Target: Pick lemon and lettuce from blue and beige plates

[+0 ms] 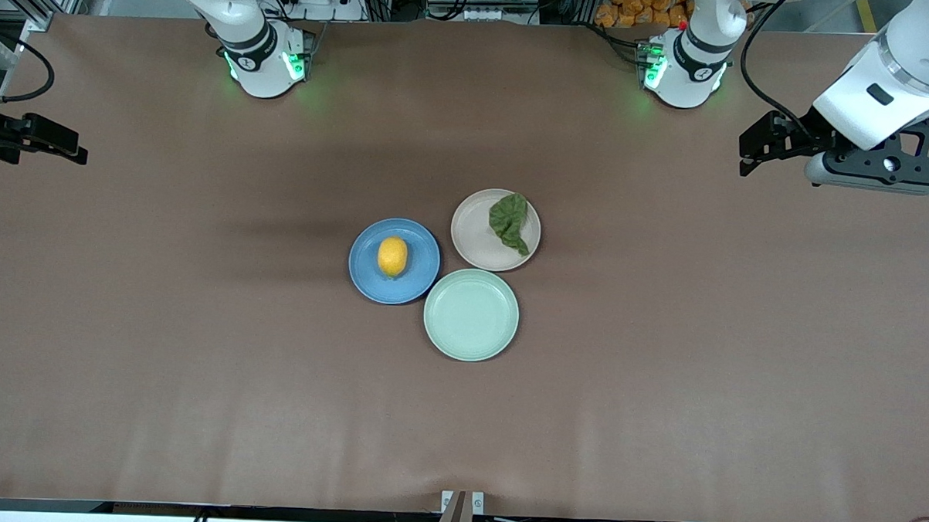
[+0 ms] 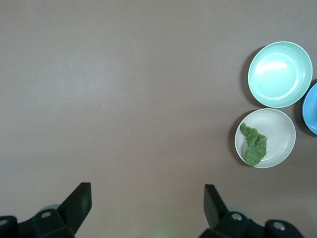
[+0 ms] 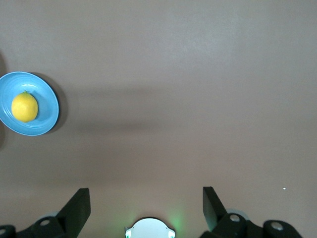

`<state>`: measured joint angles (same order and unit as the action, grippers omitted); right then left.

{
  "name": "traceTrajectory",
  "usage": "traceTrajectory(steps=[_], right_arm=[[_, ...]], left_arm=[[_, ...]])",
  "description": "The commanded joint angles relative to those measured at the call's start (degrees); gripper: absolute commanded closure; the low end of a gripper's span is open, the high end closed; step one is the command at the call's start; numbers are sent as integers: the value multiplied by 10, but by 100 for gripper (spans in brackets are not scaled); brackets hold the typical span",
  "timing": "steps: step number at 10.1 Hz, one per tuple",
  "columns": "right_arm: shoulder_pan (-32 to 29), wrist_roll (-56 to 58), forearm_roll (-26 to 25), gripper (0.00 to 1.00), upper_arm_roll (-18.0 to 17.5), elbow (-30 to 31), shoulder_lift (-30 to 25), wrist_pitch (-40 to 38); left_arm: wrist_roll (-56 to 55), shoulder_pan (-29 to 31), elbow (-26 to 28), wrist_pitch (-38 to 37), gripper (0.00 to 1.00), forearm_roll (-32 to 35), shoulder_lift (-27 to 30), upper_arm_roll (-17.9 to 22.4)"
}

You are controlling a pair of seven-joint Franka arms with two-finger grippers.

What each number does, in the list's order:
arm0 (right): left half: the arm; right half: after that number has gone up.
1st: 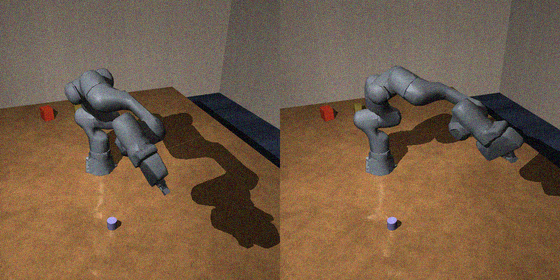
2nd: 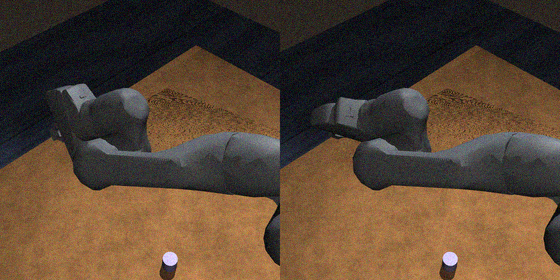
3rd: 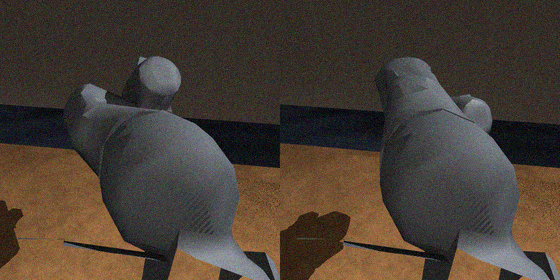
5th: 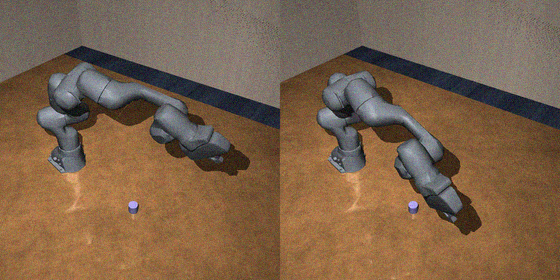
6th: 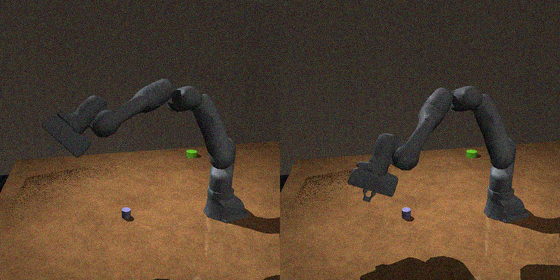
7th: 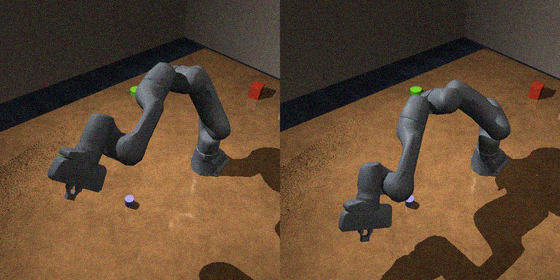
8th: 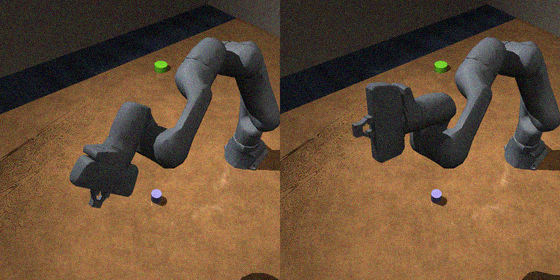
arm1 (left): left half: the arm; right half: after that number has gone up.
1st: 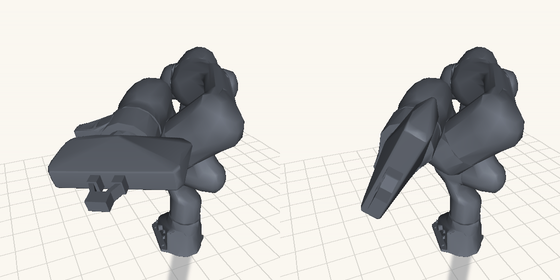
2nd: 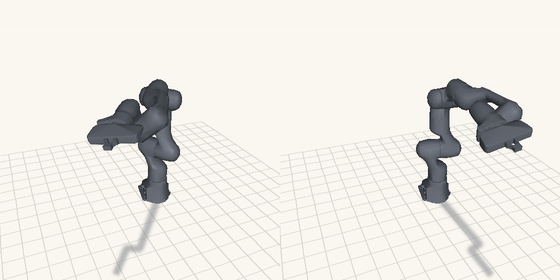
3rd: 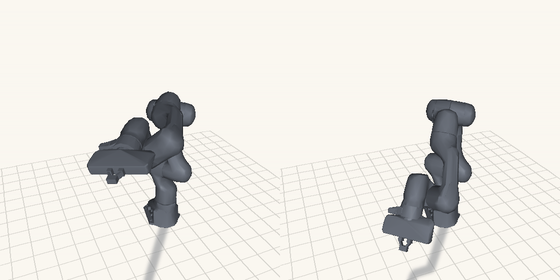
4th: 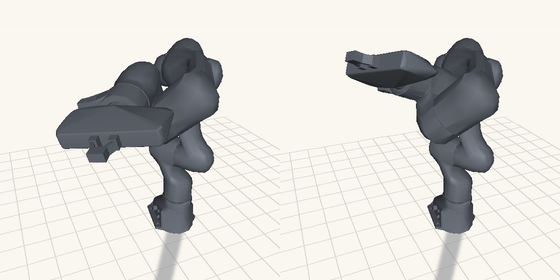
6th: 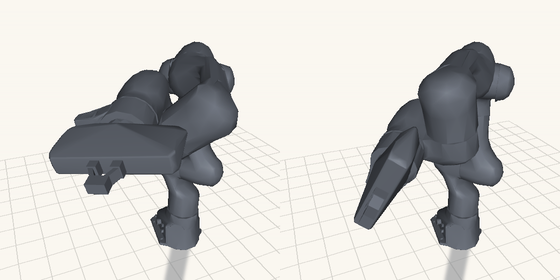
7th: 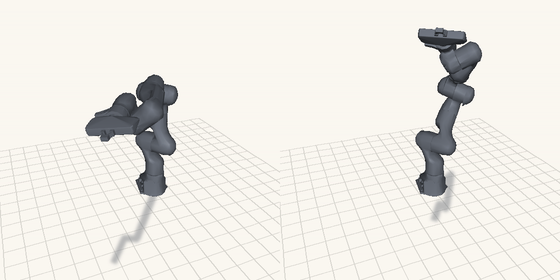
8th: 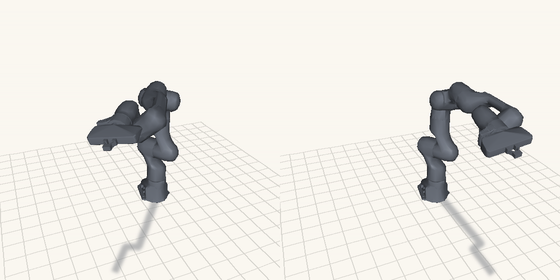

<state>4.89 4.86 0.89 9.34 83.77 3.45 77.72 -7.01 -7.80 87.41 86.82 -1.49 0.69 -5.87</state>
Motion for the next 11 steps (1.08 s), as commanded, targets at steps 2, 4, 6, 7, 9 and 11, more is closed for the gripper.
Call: traceTrajectory(steps=[2,4,6,7,9,11], right_arm=[[-1,-3,-9,0,-1,-16,7,-11],[-1,-3,-9,0,-1,-16,7,-11],[-2,-3,-9,0,-1,-16,7,-11],[-2,-3,-9,0,-1,-16,7,-11],[-3,-3,-9,0,-1,-16,7,-11],[-3,-3,-9,0,-1,-16,7,-11]], left_arm=[[12,3,-11,0,0,-2,-5,-2],[9,1,-11,0,0,-3,-5,-2],[6,0,-11,0,0,-3,-11,-2],[5,0,-11,0,0,-3,-12,-2],[4,-3,-11,0,0,-3,-17,-2],[2,-5,-12,4,0,-4,-22,-2]])
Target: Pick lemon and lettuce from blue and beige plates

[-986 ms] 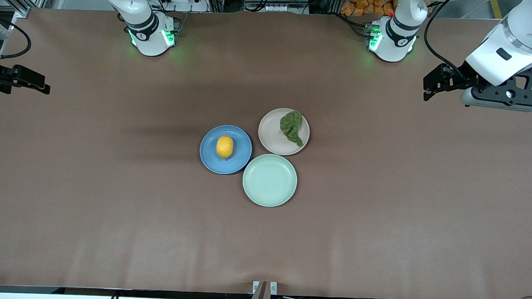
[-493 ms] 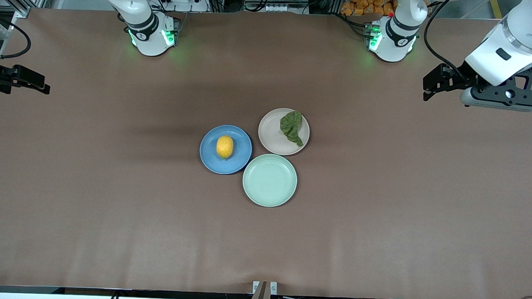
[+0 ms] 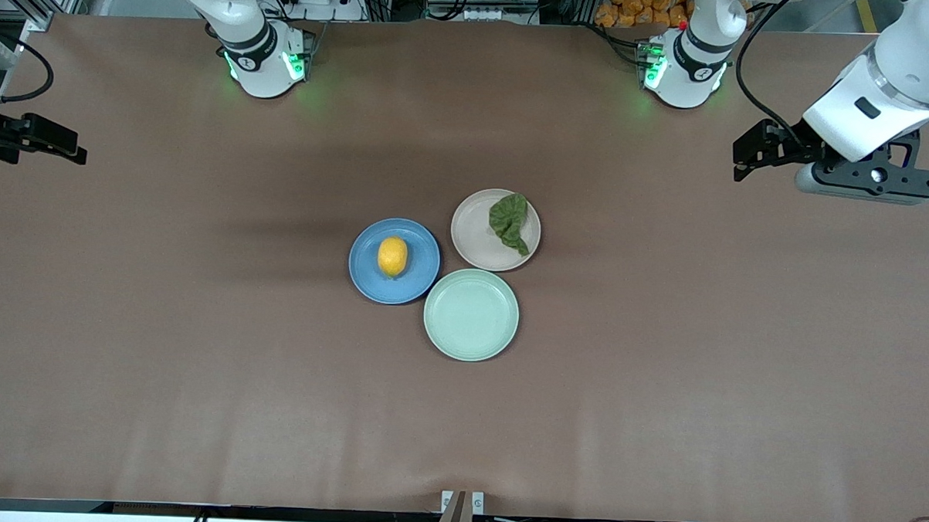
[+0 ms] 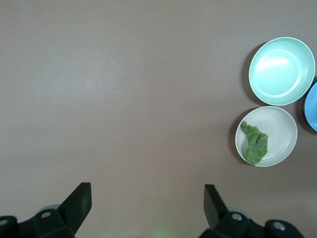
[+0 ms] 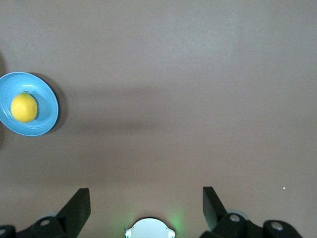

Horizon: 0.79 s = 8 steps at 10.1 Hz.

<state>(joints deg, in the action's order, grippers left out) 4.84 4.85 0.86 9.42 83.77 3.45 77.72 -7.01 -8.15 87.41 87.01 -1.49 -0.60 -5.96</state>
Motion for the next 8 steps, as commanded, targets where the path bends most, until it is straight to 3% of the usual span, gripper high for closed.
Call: traceTrajectory(steps=[1,8], right_arm=[[-3,-3,-8,0,-2,-16,7,-11],[0,-4,-7,0,-2,-16,7,-11]], left_arm=[[2,-2,-11,7,0,-4,-15,-2],[-14,-9,-10,34,0,-8,-37,-15]])
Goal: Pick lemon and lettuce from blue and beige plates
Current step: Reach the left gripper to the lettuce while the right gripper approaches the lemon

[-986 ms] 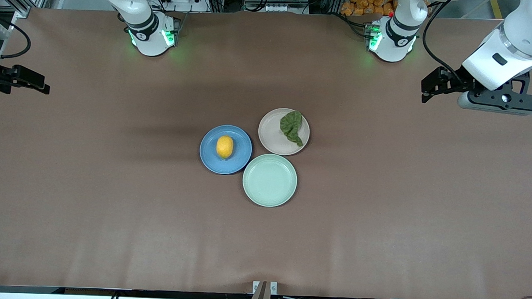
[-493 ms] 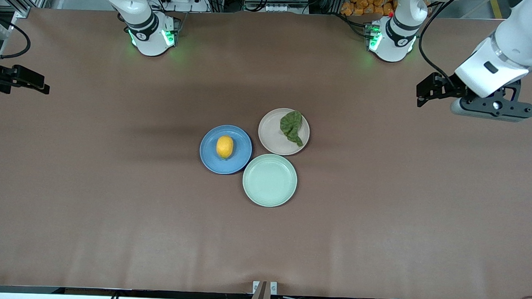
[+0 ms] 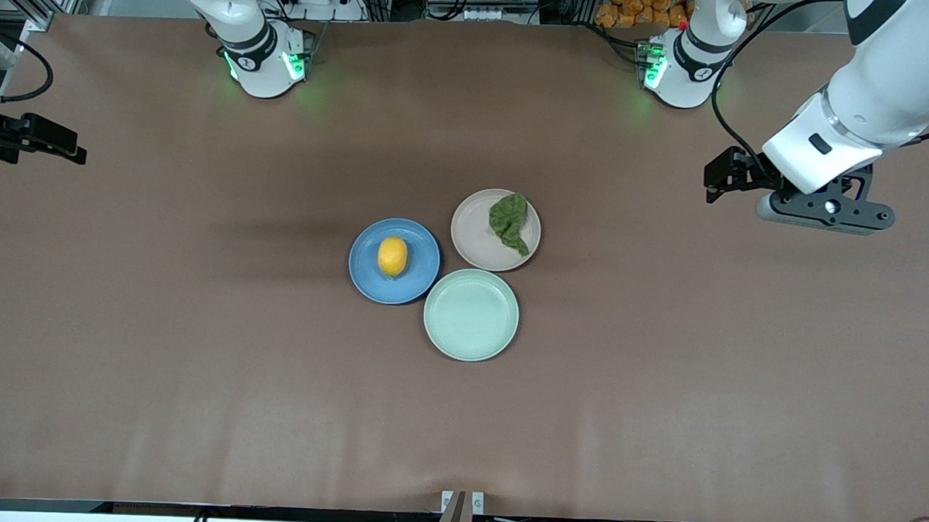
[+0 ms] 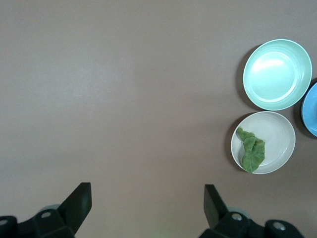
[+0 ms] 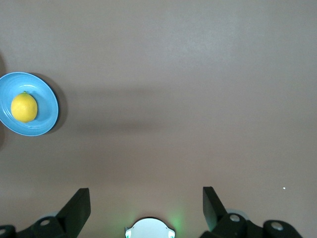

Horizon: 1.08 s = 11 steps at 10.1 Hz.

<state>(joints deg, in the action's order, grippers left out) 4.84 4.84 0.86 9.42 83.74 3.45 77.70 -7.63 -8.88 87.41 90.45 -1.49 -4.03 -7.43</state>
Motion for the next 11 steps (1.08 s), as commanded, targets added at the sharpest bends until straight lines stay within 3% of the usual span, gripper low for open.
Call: traceTrajectory(steps=[1,9,11], right_arm=[[0,-4,-6,0,-2,-16,7,-11],[5,-5,-1,0,-2,-16,7,-11],[6,-5,2,0,-5,-15,7,-17]], left_arm=[[-9,-2,-10,0,0,-9,-4,0],[-77,-53,-9,19,0,-32,-34,-6],[-82,-71,-11,22,0,-16,-69,-7]])
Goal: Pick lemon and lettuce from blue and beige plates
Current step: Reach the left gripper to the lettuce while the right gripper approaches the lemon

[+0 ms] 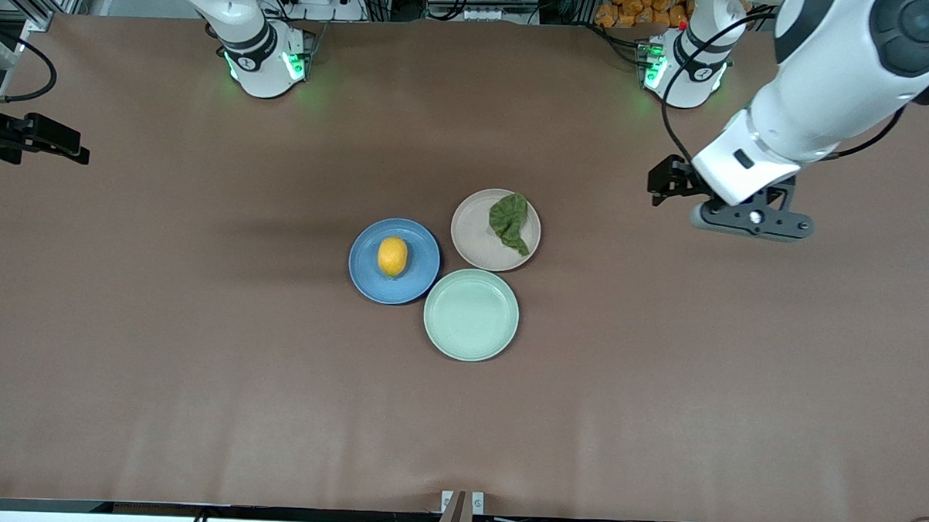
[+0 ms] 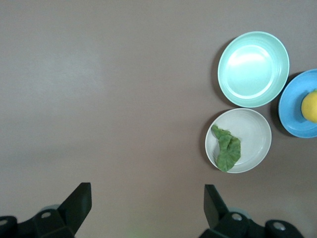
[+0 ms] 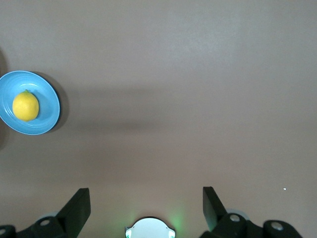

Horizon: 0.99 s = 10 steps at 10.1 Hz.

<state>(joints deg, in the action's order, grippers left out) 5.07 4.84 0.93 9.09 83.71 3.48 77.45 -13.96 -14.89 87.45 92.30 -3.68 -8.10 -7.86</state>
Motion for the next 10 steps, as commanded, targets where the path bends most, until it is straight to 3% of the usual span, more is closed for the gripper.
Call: traceTrajectory(steps=[1,7,10], right_arm=[[8,-6,1,0,-1,-14,7,-16],[70,-87,3,0,-1,-14,21,-9],[80,-98,64,0,-1,-13,57,16]], left_arm=[[-26,-24,-11,6,0,-1,-47,-8],[-225,-172,-6,137,0,3,-152,-8],[-242,-204,-4,138,0,12,-199,-8]])
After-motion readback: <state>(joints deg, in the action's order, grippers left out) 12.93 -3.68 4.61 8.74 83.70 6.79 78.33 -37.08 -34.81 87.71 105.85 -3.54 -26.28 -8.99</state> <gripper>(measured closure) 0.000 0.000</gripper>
